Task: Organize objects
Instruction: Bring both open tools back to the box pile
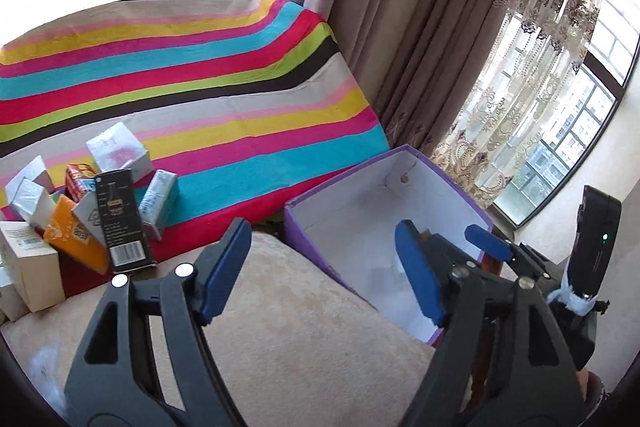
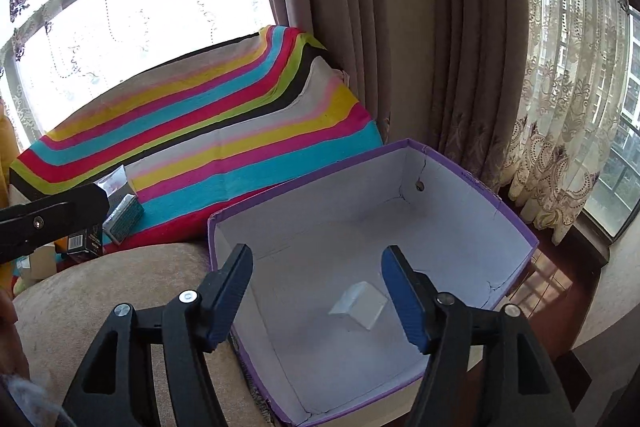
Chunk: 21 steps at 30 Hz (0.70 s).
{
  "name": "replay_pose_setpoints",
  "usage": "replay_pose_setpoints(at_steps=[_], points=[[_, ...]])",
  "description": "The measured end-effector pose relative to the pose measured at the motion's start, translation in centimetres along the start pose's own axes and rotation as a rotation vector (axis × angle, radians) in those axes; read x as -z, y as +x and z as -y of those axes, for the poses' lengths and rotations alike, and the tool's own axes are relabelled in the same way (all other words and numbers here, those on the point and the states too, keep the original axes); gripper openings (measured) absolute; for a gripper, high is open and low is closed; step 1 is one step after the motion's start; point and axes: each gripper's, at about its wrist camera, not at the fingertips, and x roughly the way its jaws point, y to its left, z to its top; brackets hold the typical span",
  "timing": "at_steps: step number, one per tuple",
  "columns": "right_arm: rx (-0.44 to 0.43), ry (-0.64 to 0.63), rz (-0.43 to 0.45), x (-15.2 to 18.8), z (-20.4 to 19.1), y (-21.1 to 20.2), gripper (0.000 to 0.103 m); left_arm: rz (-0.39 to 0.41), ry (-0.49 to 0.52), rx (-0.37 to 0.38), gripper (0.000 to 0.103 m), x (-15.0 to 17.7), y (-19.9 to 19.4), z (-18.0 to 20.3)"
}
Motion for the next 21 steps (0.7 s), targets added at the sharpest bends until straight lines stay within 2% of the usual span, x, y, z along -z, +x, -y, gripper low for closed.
replay_pose_setpoints(at_steps=[3, 7, 12, 21], points=[[-0.07, -0.046, 0.001, -0.3, -3.3, -0.1, 0.068, 0.026, 0.018, -0.105, 0.077, 0.8, -2.5, -3.0], [-0.174, -0.102, -0.04, 0.1, -7.9, 0.8, 0.07, 0.023, -0.064, -0.144, 0.08, 2.6, -5.8, -7.7], [-0.213, -0.211, -0.08, 0.9, -13.1, 2.3, 0.07, 0.045, -0.101, -0.273, 0.08, 4.9, -8.5, -12.3], [-0.27, -0.353, -0.133, 0.3, -18.2, 3.7, 0.073, 0.083, -0.27, -0.314, 0.08, 7.0, -11.9, -18.6]])
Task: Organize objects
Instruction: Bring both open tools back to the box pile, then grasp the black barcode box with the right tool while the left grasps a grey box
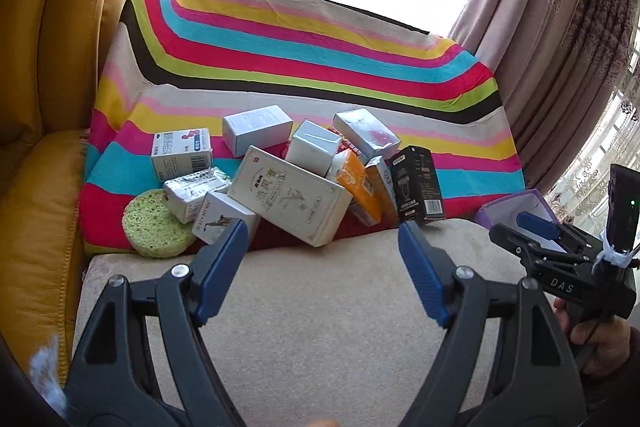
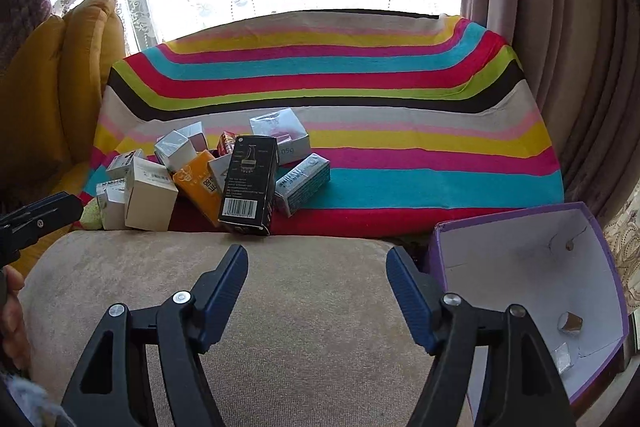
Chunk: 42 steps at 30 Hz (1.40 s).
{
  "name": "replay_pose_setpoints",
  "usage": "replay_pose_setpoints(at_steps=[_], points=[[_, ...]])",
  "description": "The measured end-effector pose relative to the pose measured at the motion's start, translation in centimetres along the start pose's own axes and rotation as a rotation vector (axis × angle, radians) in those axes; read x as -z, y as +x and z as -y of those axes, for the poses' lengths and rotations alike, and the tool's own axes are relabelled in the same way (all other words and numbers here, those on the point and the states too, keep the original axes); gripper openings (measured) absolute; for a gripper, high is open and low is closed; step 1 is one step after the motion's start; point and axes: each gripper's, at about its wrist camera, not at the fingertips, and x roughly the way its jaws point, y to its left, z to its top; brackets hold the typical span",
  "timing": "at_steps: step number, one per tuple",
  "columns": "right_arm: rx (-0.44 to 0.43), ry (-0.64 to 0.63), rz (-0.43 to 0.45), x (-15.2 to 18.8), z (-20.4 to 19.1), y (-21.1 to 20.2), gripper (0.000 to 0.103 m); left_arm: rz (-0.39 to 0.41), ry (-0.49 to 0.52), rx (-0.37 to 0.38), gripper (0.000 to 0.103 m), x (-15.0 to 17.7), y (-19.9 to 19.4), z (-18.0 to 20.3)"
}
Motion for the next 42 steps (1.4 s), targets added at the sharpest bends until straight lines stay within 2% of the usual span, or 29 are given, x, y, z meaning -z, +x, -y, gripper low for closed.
replay_pose_setpoints(at_steps=[7, 12, 16, 19, 27, 31, 37, 42], points=[[-0.044, -0.058, -0.046, -1.8, -2.2, 2.5, 0.075, 0.0, -0.054, -0.038, 0.08, -0.3, -1.0, -3.9], [-0.062, -0.032, -0.062, -2.8, -2.8, 4.1, 0.075, -0.02, -0.075, -0.048, 0.08, -0.4, -1.4, -6.4], [-0.066, -0.017, -0.082, -3.4, -3.1, 5.3, 0.075, -0.041, -0.094, -0.098, 0.08, -0.6, -1.2, -8.0], [-0.059, -0.022, -0.097, -3.8, -3.5, 6.1, 0.075, -0.066, -0.093, -0.109, 0.082, -0.9, -0.6, -8.7], [-0.049, -0.054, -0.109, -5.0, -4.5, 7.6, 0.075, -0.109, -0.041, -0.045, 0.083, -2.9, 1.5, -7.2], [-0.04, -0.043, -0.112, -5.3, -4.4, 8.3, 0.075, -0.104, 0.027, -0.014, 0.085, -4.7, 2.7, -5.2], [-0.024, -0.042, -0.114, -5.1, -4.5, 8.9, 0.075, -0.149, 0.102, 0.044, 0.085, -7.0, 7.2, -1.5], [-0.024, -0.033, -0.108, -5.2, -4.2, 9.1, 0.07, -0.21, 0.161, 0.028, 0.085, -8.0, 11.1, 0.8]])
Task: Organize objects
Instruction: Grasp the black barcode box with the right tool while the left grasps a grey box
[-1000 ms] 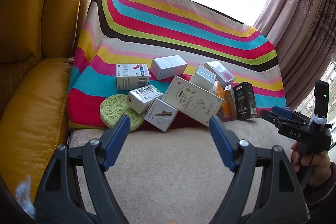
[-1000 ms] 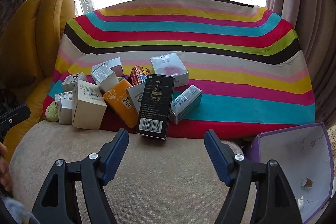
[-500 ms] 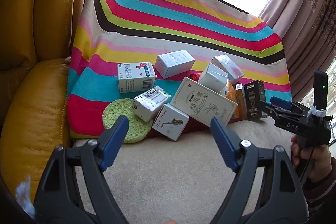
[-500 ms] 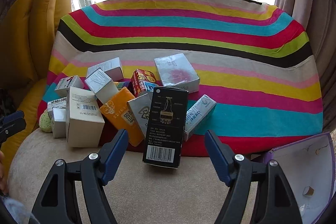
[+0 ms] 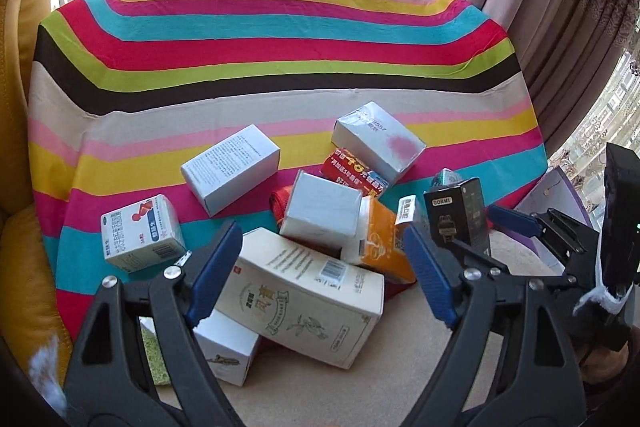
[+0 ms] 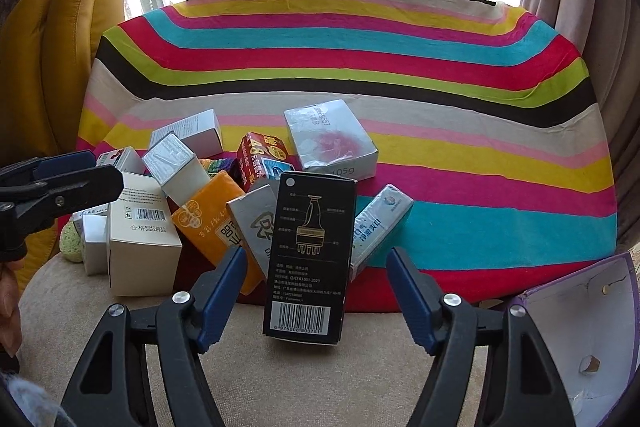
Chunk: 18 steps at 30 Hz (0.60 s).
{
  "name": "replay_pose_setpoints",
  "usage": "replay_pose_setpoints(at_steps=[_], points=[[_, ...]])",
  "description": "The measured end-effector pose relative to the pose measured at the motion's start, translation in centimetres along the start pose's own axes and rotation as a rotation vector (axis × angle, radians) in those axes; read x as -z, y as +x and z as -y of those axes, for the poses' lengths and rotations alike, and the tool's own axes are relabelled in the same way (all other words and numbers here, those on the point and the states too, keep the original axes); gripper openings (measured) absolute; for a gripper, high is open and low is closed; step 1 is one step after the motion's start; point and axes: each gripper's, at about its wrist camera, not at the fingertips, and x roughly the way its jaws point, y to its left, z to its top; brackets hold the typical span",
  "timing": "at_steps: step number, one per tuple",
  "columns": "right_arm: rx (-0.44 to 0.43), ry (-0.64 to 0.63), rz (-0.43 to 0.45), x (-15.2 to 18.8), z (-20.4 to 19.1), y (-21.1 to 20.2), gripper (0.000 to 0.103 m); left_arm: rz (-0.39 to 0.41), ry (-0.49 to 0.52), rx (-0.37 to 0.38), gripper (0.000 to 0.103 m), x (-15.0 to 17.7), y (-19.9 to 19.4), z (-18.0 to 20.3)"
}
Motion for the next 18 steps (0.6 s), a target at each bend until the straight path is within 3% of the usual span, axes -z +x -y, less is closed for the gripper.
replay_pose_setpoints(at_steps=[3, 6, 9, 11, 18], points=[[0.001, 0.002, -0.008, 0.1, 0.0, 0.5, 0.066, -0.047, 0.03, -0.039, 0.084, -0.6, 2.0, 0.6], [-0.003, 0.008, -0.013, 0.2, 0.2, 0.7, 0.064, -0.073, 0.033, -0.065, 0.07, -0.5, 3.2, 0.5], [-0.009, 0.013, -0.025, 0.4, 0.3, 1.0, 0.052, -0.084, 0.026, -0.052, 0.055, -0.2, 3.6, 0.2], [-0.006, 0.009, -0.035, 0.6, 0.3, 1.3, 0.041, -0.07, 0.028, -0.053, 0.052, 0.0, 3.4, 0.3], [0.004, -0.005, -0.002, 1.0, 0.0, 0.5, 0.04, 0.05, 0.014, -0.09, 0.052, 0.8, 0.8, 0.4]])
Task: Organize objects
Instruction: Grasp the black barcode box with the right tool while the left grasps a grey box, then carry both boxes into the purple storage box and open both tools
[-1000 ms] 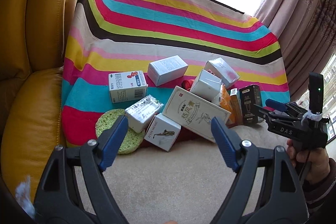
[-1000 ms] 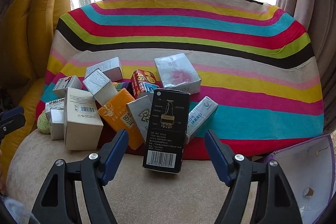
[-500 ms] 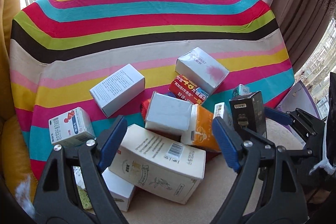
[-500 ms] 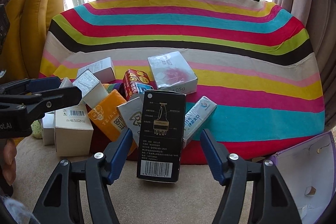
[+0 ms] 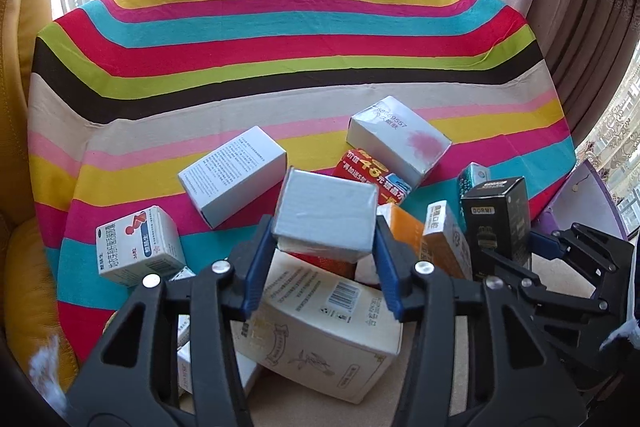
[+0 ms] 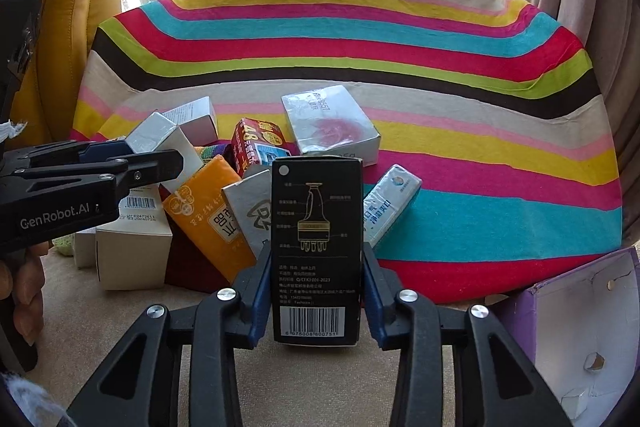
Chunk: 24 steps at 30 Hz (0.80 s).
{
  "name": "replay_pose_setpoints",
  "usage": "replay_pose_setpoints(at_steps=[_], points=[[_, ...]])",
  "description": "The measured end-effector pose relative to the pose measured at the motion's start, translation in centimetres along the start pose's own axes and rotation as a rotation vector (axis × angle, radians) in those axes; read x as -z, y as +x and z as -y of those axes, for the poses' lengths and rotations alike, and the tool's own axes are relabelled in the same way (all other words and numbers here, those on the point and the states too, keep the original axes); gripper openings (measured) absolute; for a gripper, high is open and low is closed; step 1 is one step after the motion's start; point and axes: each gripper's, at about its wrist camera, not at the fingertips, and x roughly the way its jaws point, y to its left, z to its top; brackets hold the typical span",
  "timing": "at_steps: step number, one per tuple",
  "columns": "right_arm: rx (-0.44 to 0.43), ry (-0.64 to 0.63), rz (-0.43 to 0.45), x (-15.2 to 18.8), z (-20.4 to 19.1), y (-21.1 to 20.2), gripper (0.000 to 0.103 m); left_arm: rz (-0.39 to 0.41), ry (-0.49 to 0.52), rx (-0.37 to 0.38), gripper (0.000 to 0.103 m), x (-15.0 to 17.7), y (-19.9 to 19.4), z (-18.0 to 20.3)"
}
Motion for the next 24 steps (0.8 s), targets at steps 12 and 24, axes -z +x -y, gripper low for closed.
replay_pose_setpoints(at_steps=[12, 24], points=[[0.029, 0.001, 0.105, 1.1, -0.1, -2.4, 0.04, 0.243, -0.111, -0.071, 0.052, 3.1, -6.5, 0.9], [0.052, 0.03, 0.157, 3.0, 0.6, -5.1, 0.04, 0.295, -0.133, -0.005, 0.052, 6.0, -8.8, 3.5]])
